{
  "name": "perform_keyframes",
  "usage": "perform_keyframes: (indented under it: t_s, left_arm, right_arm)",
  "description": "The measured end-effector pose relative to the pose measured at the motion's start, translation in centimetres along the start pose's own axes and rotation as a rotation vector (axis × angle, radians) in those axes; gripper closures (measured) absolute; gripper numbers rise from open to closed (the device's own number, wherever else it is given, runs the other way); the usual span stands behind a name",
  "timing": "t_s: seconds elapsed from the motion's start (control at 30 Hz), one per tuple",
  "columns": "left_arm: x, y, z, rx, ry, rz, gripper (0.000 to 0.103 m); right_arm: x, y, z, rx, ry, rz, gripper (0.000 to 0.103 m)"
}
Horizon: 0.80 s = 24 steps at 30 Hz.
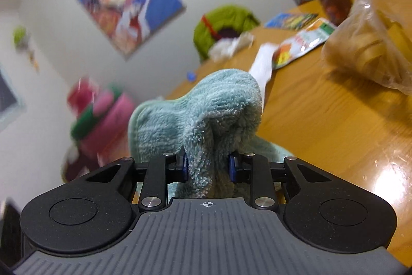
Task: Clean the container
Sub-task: 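Hold the bottle with the left gripper while the right gripper wipes its side and base with the towel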
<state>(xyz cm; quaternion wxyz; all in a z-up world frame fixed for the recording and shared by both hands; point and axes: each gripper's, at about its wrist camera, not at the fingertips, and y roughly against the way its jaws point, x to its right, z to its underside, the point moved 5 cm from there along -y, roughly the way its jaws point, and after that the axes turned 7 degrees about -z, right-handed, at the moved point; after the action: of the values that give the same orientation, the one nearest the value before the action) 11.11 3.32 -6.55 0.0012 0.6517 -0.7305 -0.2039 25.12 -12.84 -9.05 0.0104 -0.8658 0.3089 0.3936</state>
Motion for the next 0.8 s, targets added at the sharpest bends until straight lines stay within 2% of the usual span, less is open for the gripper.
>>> perform_keyframes:
  t_s: [0.07, 0.13, 0.23, 0.33, 0.43, 0.53, 0.67, 0.73, 0.8]
  left_arm:
    - [0.7, -0.2, 0.2, -0.006, -0.016, 0.042, 0.024]
    - [0.8, -0.6, 0.6, -0.011, -0.039, 0.031, 0.025]
    - [0.2, -1.0, 0.8, -0.013, -0.019, 0.023, 0.025]
    - [-0.9, -1.5, 0.9, -0.018, 0.007, 0.0, 0.025]
    - [-1.7, -1.7, 0.9, -0.017, 0.023, 0.001, 0.027]
    - [-1.7, -2.0, 0.9, -0.013, 0.011, 0.0, 0.028]
    - [-1.5, -2.5, 1.0, -0.011, -0.014, -0.002, 0.028]
    - [-1.5, -2.7, 0.9, -0.012, -0.014, -0.006, 0.027]
    - [-1.4, -2.9, 0.9, -0.01, -0.017, -0.012, 0.021]
  right_arm:
    - [0.6, -0.8, -0.4, 0.016, -0.061, -0.046, 0.073]
    - [1.2, -1.5, -0.8, 0.03, -0.121, -0.092, 0.073]
    - [1.6, -3.3, -0.3, -0.031, -0.176, -0.165, 0.072]
    - [1.3, -3.4, -0.2, -0.084, -0.146, -0.207, 0.072]
    - [0.4, -2.8, 0.5, -0.182, -0.117, -0.28, 0.072]
    - [-1.2, -2.4, 1.7, -0.262, -0.011, -0.246, 0.071]
    - [-1.6, -1.7, 1.7, -0.259, 0.028, -0.209, 0.071]
    - [-0.7, -1.2, 1.1, -0.199, 0.022, -0.137, 0.072]
    - [-0.4, -0.6, 0.6, -0.119, 0.022, -0.088, 0.072]
